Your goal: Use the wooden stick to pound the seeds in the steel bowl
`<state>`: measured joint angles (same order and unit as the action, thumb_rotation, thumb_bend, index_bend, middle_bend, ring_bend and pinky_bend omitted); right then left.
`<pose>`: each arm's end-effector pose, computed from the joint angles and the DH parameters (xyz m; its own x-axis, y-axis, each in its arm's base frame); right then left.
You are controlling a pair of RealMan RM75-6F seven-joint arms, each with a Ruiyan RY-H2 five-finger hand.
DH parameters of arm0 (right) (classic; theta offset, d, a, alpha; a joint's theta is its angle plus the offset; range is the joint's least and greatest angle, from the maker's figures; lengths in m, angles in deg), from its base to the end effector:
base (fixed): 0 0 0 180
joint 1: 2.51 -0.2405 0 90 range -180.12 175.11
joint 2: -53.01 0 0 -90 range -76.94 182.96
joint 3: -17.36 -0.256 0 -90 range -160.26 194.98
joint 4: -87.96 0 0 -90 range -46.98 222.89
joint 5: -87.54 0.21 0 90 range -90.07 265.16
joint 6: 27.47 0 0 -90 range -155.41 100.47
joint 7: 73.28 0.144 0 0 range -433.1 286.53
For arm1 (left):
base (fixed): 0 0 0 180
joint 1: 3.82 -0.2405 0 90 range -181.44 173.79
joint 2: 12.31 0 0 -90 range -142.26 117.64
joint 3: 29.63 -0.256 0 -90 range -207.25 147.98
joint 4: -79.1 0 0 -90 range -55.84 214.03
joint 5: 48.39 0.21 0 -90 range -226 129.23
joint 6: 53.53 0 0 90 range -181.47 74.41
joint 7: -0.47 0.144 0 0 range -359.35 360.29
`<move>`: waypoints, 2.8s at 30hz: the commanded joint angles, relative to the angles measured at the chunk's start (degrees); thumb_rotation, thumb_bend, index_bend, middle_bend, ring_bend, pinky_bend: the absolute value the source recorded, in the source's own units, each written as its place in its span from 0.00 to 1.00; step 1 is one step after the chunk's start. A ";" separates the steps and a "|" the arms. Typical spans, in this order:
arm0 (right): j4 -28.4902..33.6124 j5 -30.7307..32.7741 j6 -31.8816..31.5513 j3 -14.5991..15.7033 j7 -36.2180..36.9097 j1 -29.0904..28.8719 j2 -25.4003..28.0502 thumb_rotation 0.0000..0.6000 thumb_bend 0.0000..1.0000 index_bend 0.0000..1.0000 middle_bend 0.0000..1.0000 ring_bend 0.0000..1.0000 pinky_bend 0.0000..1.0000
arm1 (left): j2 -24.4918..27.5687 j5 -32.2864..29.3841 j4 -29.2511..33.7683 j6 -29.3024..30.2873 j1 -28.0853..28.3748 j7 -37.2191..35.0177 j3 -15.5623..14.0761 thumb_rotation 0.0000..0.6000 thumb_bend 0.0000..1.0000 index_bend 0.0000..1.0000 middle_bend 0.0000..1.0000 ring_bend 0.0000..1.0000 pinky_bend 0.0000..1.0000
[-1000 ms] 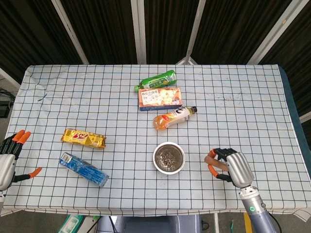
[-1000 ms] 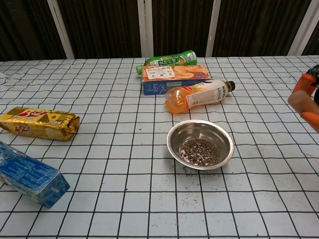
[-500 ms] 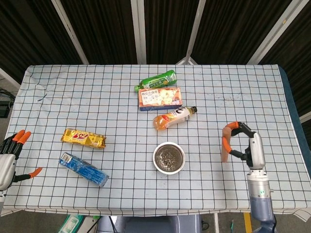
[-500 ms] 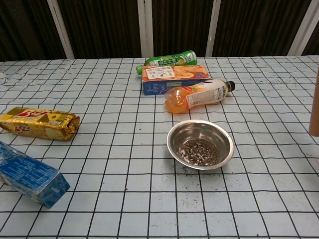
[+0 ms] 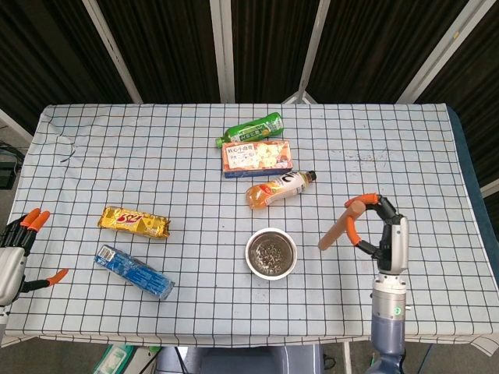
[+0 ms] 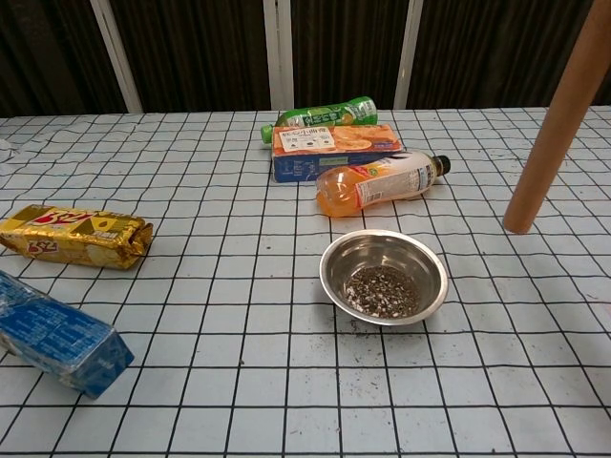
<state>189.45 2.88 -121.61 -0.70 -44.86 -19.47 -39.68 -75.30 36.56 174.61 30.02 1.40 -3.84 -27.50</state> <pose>-0.1551 -0.2537 0.0857 -0.7354 0.1310 0.6648 -0.6599 -0.3614 -0.6588 -0.3052 0.1794 0.1558 0.2908 0.0423 0.9558 0.9567 0.0028 -0.2912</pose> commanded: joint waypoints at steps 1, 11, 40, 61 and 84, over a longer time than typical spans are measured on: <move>-3.31 -2.72 -1.77 1.07 -0.68 -1.29 -4.68 1.00 0.57 0.75 0.61 0.55 0.51 | 0.05 -0.07 0.10 -0.07 0.04 -0.09 0.04 1.00 0.08 0.00 0.00 0.00 0.00; -8.12 -3.37 -1.26 1.76 0.13 -2.79 -10.41 1.00 0.57 0.75 0.61 0.55 0.51 | 0.14 -0.51 0.24 -0.48 0.15 -0.40 0.13 1.00 0.08 0.00 0.00 0.00 0.00; -21.03 -2.08 1.88 1.46 4.90 -6.71 -22.56 1.00 0.59 0.76 0.61 0.55 0.51 | 0.15 -2.00 0.77 -1.40 0.32 -0.26 0.46 1.00 0.08 0.00 0.00 0.00 0.00; -29.41 -2.98 1.18 2.70 7.78 -6.54 -26.47 1.00 0.59 0.76 0.61 0.55 0.51 | 0.09 -2.27 1.04 -1.76 0.58 0.29 0.60 1.00 0.08 0.00 0.00 0.00 0.00; -29.33 -3.01 1.65 1.93 7.11 -6.93 -24.83 1.00 0.59 0.76 0.61 0.55 0.51 | 0.03 -2.13 1.01 -1.75 0.58 0.26 0.52 1.00 0.08 0.00 0.00 0.00 0.00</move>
<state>160.64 -0.37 -120.14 1.14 -38.05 -26.41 -64.23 -75.27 34.44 175.62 28.28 1.97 -3.58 -26.99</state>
